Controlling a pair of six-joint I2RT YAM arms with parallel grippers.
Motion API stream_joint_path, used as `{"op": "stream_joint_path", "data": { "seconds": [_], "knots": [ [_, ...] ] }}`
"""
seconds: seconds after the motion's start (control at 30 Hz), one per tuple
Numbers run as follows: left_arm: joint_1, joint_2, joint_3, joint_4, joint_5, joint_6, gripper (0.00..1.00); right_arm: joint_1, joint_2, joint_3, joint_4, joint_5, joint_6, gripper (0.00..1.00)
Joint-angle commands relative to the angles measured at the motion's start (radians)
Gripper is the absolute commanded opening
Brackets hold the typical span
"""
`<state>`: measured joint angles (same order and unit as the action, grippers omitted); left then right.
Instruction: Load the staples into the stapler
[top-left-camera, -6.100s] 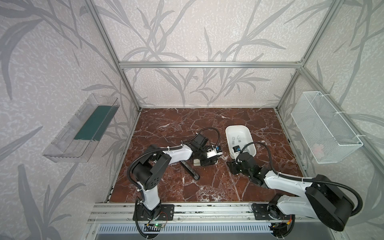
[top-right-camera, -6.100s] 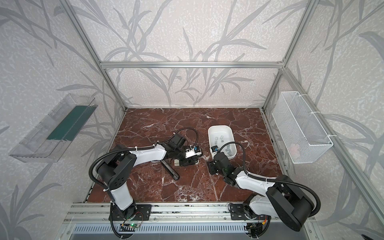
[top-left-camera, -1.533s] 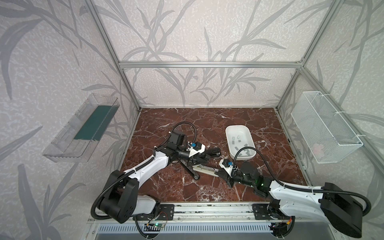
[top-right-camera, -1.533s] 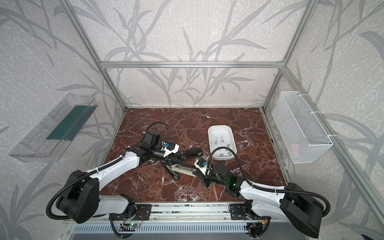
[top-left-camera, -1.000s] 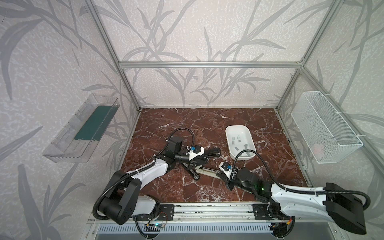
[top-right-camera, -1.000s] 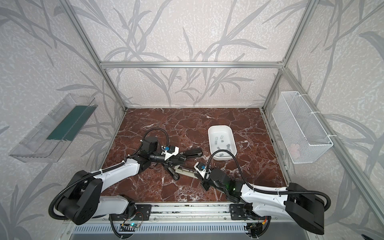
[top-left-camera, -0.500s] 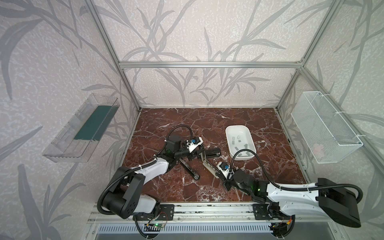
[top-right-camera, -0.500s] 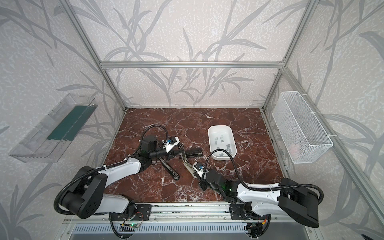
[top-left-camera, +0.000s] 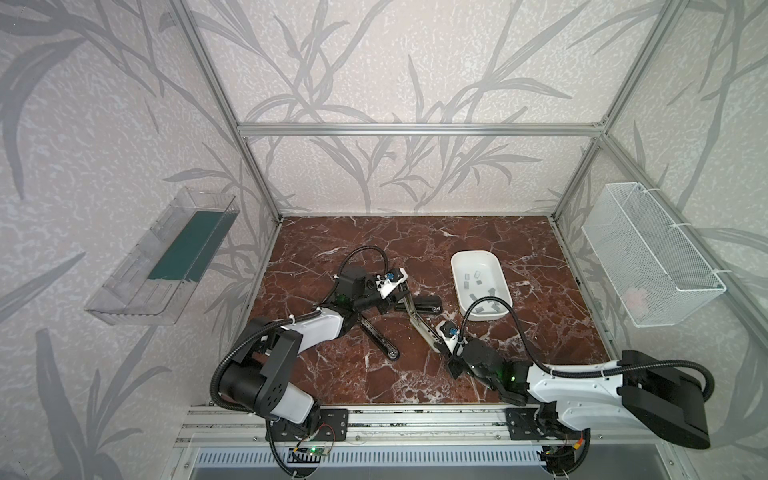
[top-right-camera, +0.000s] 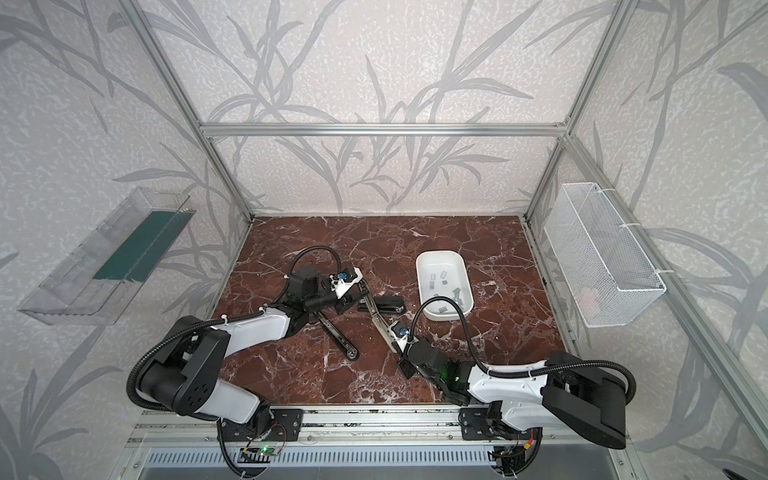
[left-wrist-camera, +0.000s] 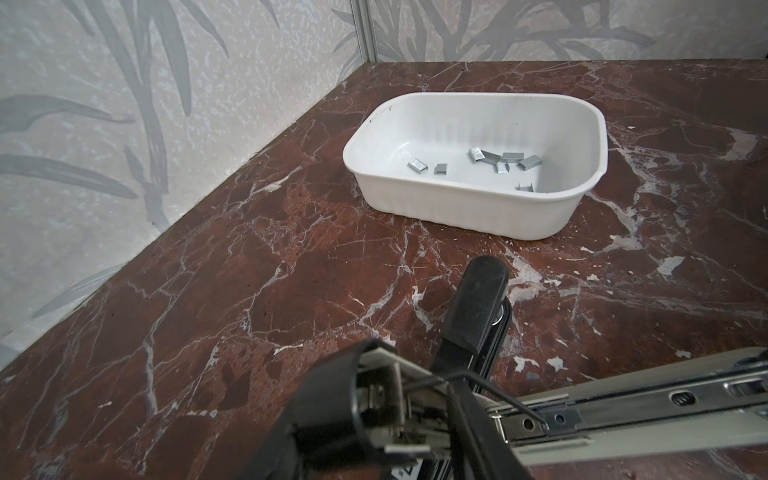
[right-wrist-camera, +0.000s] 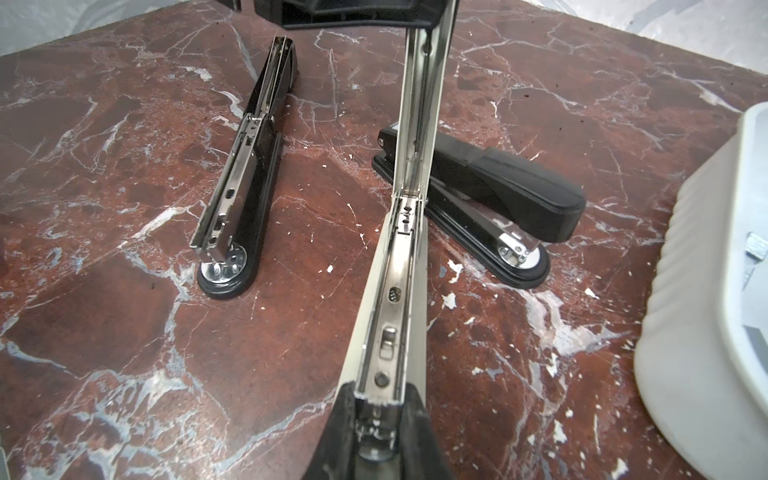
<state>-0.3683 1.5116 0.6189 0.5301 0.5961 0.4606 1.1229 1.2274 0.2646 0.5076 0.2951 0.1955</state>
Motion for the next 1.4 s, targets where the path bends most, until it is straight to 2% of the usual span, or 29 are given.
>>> {"op": "stream_joint_path", "data": {
  "seconds": [0.0, 0.17, 0.37, 0.5, 0.6, 0.73, 0.8, 0.9, 0.97, 1.1, 1.2, 1.37],
  "knots": [
    [0.114, 0.021, 0.013, -0.038, -0.243, 0.172, 0.47, 0.011, 0.009, -0.028, -0.017, -0.043, 0.012, 0.00],
    [0.178, 0.015, -0.029, -0.036, -0.261, 0.198, 0.47, 0.010, 0.026, -0.047, 0.020, -0.074, -0.002, 0.00],
    [0.224, 0.047, 0.008, -0.102, -0.278, 0.287, 0.47, 0.008, 0.112, -0.013, 0.058, -0.090, 0.003, 0.00],
    [0.253, 0.017, 0.068, -0.246, -0.269, 0.344, 0.48, -0.020, 0.181, 0.013, 0.100, -0.128, 0.041, 0.00],
    [0.273, -0.010, 0.055, -0.241, -0.222, 0.364, 0.48, -0.026, 0.243, 0.071, 0.068, -0.131, 0.038, 0.00],
    [0.309, -0.045, 0.024, -0.164, -0.174, 0.314, 0.51, -0.026, 0.332, 0.120, 0.089, -0.149, 0.026, 0.00],
    [0.317, -0.027, 0.040, -0.163, -0.246, 0.311, 0.52, -0.026, 0.367, 0.143, 0.096, -0.165, 0.019, 0.00],
    [0.333, 0.061, 0.114, -0.176, -0.436, 0.284, 0.54, -0.027, 0.406, 0.160, 0.114, -0.172, 0.016, 0.00],
    [0.333, 0.125, 0.186, -0.240, -0.524, 0.276, 0.54, -0.026, 0.425, 0.161, 0.133, -0.175, 0.019, 0.00],
    [0.335, 0.160, 0.207, -0.213, -0.556, 0.242, 0.55, -0.026, 0.441, 0.170, 0.132, -0.182, 0.024, 0.00],
    [0.335, 0.127, 0.193, -0.194, -0.522, 0.238, 0.55, -0.027, 0.438, 0.168, 0.129, -0.167, 0.030, 0.00],
    [0.321, 0.019, 0.160, -0.145, -0.371, 0.205, 0.56, -0.046, 0.474, 0.229, 0.075, -0.156, 0.053, 0.00]
  ]
}}
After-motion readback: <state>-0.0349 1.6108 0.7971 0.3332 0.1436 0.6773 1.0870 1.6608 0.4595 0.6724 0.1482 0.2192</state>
